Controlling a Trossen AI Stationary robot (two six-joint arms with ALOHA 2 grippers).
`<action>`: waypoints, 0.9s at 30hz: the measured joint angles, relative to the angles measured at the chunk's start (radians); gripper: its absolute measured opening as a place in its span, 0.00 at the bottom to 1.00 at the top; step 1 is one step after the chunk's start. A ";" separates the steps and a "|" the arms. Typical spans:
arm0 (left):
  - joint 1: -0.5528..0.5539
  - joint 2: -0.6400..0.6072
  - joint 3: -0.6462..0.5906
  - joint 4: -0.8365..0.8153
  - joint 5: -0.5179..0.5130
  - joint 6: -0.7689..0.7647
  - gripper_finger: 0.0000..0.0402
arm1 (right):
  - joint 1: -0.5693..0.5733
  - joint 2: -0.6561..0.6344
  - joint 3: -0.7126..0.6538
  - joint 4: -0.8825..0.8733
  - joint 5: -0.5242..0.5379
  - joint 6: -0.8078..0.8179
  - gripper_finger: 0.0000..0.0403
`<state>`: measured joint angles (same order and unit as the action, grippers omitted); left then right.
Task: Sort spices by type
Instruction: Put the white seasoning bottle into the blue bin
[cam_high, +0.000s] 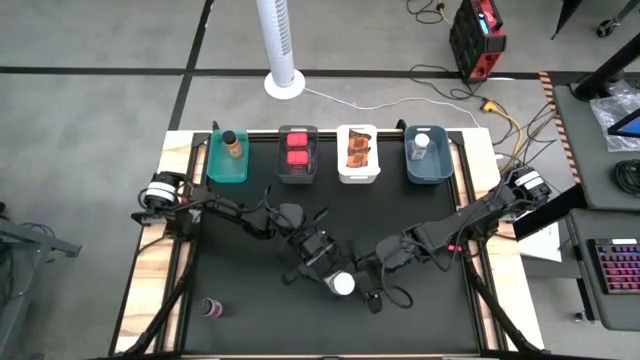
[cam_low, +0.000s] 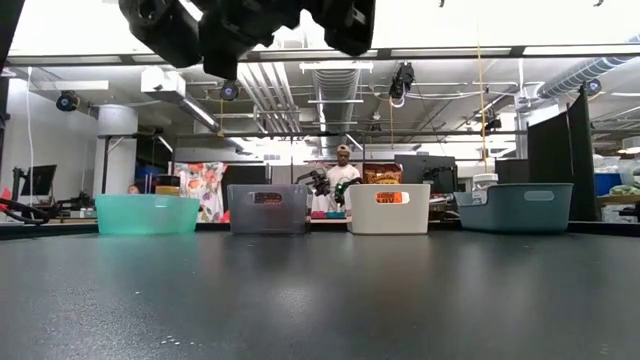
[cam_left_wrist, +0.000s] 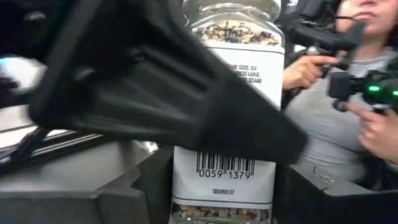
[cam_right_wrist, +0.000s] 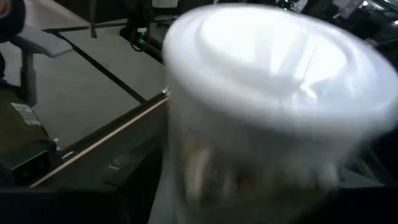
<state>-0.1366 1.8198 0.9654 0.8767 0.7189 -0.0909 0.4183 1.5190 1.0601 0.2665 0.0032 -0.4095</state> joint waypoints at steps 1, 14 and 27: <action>0.000 0.000 0.000 0.003 0.015 0.000 0.47 | 0.000 -0.004 0.000 0.000 -0.009 -0.001 0.64; 0.008 -0.003 -0.004 -0.015 0.031 0.000 0.59 | 0.000 -0.032 0.020 -0.076 -0.038 0.027 0.48; 0.078 -0.126 -0.006 -0.340 -0.215 0.088 0.60 | 0.035 -0.191 0.006 -0.453 0.232 0.301 0.48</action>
<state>-0.0583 1.6938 0.9592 0.5368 0.5040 -0.0025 0.4537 1.3283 1.0663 -0.1870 0.2348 -0.1089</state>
